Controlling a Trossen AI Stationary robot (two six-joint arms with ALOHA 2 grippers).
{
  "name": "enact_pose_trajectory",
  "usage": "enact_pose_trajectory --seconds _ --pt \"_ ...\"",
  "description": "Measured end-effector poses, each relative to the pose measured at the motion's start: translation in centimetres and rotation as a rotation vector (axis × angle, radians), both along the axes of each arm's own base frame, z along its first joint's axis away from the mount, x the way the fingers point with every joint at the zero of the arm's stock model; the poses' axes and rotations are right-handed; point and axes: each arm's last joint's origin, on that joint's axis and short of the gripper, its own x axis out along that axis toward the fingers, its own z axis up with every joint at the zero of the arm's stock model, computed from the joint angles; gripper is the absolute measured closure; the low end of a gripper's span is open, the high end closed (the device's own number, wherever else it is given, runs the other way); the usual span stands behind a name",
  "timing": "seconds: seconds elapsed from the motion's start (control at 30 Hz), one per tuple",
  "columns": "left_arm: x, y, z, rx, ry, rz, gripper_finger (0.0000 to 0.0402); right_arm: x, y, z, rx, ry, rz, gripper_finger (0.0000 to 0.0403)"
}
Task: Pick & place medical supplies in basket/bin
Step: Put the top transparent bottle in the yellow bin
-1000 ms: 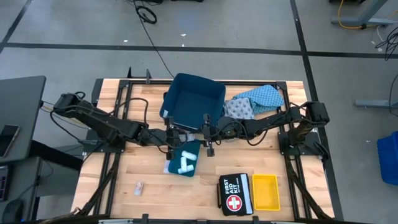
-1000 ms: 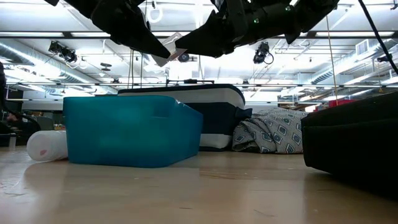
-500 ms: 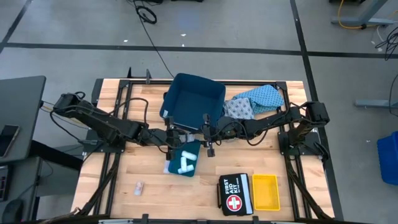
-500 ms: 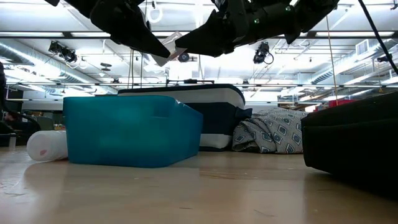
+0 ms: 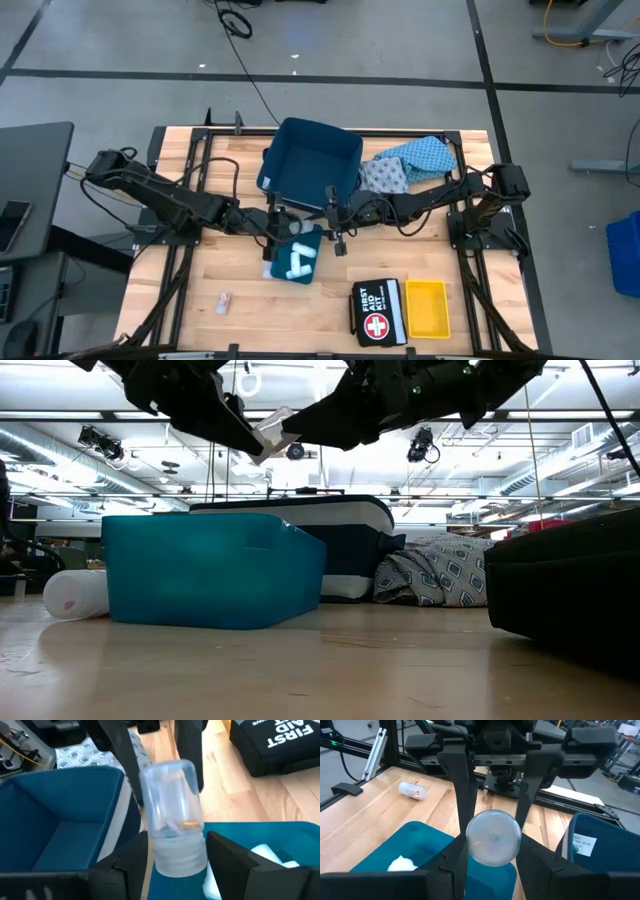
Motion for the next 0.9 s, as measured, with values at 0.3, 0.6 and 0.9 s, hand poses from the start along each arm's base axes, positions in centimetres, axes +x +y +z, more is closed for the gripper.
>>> enact_pose_trajectory --seconds 0.3,0.6,0.9 --pt "-1.3 0.3 1.6 0.031 -0.029 -0.009 0.0186 -0.2 0.3 -0.5 0.004 0.057 -0.018 0.0264" --pt "-3.4 1.0 3.8 -0.006 -0.092 0.006 0.0188 -1.2 1.3 -0.3 0.005 0.142 -0.034 0.0264" --pt "-3.7 1.1 4.0 -0.008 -0.096 0.007 0.0188 -5.0 3.0 2.3 0.029 0.284 -0.084 0.0264"
